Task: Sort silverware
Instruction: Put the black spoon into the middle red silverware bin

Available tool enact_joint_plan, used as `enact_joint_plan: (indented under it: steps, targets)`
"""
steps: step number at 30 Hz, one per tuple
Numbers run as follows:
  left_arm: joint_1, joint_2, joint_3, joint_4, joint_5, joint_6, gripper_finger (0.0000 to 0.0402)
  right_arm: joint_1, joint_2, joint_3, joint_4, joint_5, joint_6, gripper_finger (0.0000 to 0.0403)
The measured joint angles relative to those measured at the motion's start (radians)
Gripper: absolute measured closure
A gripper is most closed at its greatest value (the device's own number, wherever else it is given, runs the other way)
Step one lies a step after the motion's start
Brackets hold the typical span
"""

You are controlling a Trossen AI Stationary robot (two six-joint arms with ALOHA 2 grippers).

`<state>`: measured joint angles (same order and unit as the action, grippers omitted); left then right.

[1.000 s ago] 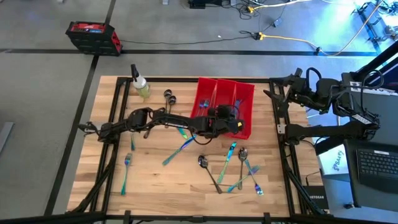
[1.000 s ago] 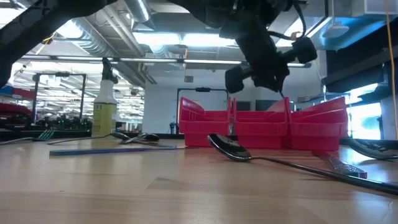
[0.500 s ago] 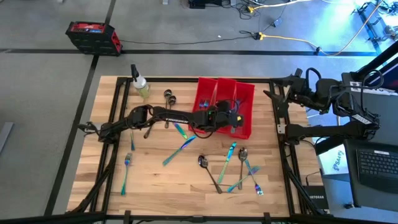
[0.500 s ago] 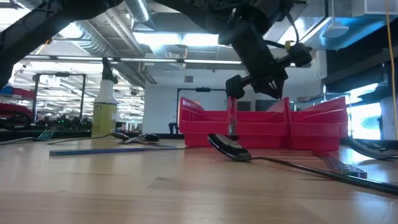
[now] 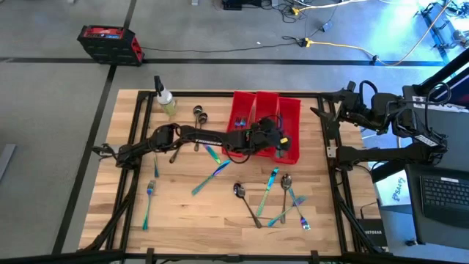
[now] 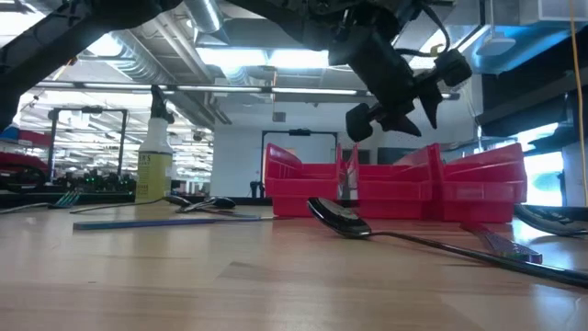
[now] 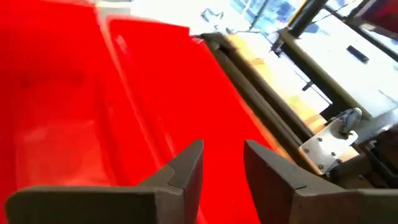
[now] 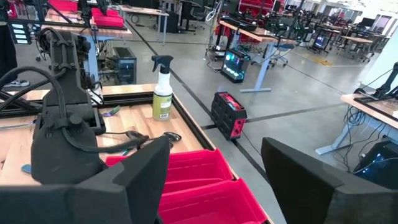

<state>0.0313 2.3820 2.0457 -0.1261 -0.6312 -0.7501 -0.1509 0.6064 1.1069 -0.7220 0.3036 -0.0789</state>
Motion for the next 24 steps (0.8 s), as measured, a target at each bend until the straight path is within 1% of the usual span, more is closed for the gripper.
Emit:
enact_joint_plan:
  steps: [4, 7, 9, 11, 14, 16, 18, 21, 24]
  targets:
    - [-0.017, -0.015, 0.0, 0.092, 0.084, 0.187, 0.0301, 0.0, 0.0, -0.001, -0.064, -0.073, 0.001, 0.0164]
    - [-0.035, -0.043, 0.0, 0.075, 0.121, 0.221, 0.0301, 0.0, 0.006, -0.019, -0.108, -0.177, -0.003, 0.0164]
    - [-0.051, -0.057, 0.0, 0.067, 0.152, 0.301, 0.0301, 0.0, 0.014, -0.043, -0.119, -0.228, 0.003, 0.0164]
    - [-0.075, -0.076, 0.0, 0.02, 0.146, 0.392, 0.0301, 0.0, 0.02, -0.077, -0.118, -0.251, 0.034, 0.0164]
    - [-0.125, -0.113, -0.012, -0.06, 0.047, 0.402, 0.03, 0.0, 0.029, -0.157, -0.113, -0.309, 0.061, 0.0164]
    - [-0.156, -0.153, -0.033, -0.088, 0.025, 0.45, 0.03, 0.0, 0.039, -0.222, -0.072, -0.336, 0.08, 0.0164]
    - [-0.187, -0.194, -0.05, -0.111, 0.012, 0.508, 0.03, 0.001, 0.044, -0.293, 0.01, -0.37, 0.1, 0.0164]
    - [-0.219, -0.241, -0.083, -0.181, 0.0, 0.53, 0.03, 0.001, 0.052, -0.397, 0.157, -0.449, 0.134, 0.0164]
    - [-0.246, -0.302, -0.149, -0.23, -0.001, 0.558, 0.03, 0.001, 0.077, -0.466, 0.274, -0.529, 0.151, 0.0164]
